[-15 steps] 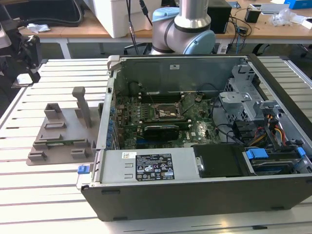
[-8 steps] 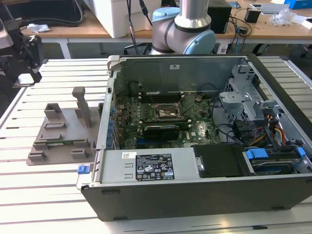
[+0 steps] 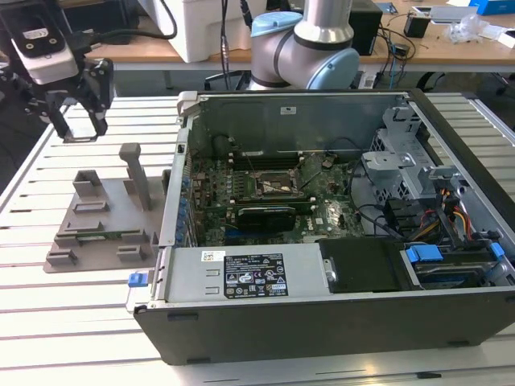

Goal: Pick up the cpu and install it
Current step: 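Pick up the cpu and move it towards the insertion slot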

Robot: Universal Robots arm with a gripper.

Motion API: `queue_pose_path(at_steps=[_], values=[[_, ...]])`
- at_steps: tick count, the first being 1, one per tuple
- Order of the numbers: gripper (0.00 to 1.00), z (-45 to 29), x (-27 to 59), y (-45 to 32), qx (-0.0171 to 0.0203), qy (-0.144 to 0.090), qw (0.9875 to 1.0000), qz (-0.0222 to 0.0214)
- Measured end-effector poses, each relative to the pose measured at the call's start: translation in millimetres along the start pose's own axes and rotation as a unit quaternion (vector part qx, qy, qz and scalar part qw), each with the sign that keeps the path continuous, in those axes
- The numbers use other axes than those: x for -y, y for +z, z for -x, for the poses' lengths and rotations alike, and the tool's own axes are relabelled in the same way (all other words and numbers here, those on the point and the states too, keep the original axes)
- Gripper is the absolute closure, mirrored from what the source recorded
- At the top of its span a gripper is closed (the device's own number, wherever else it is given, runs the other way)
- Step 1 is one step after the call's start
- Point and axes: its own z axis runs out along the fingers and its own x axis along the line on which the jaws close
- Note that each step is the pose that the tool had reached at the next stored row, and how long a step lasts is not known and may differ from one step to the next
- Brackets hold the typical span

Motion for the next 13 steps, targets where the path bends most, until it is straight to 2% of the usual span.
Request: queue_pose_path(at_steps=[5,9,13], values=[[0.45,20.5,0.8,0.4,-0.0001,0.000,1.0000,0.0000],[0.45,33.3,1.3,0.6,-0.0003,0.000,1.0000,-0.0001],[0.45,55.7,2.0,1.0,-0.0005,0.000,1.0000,-0.0001]])
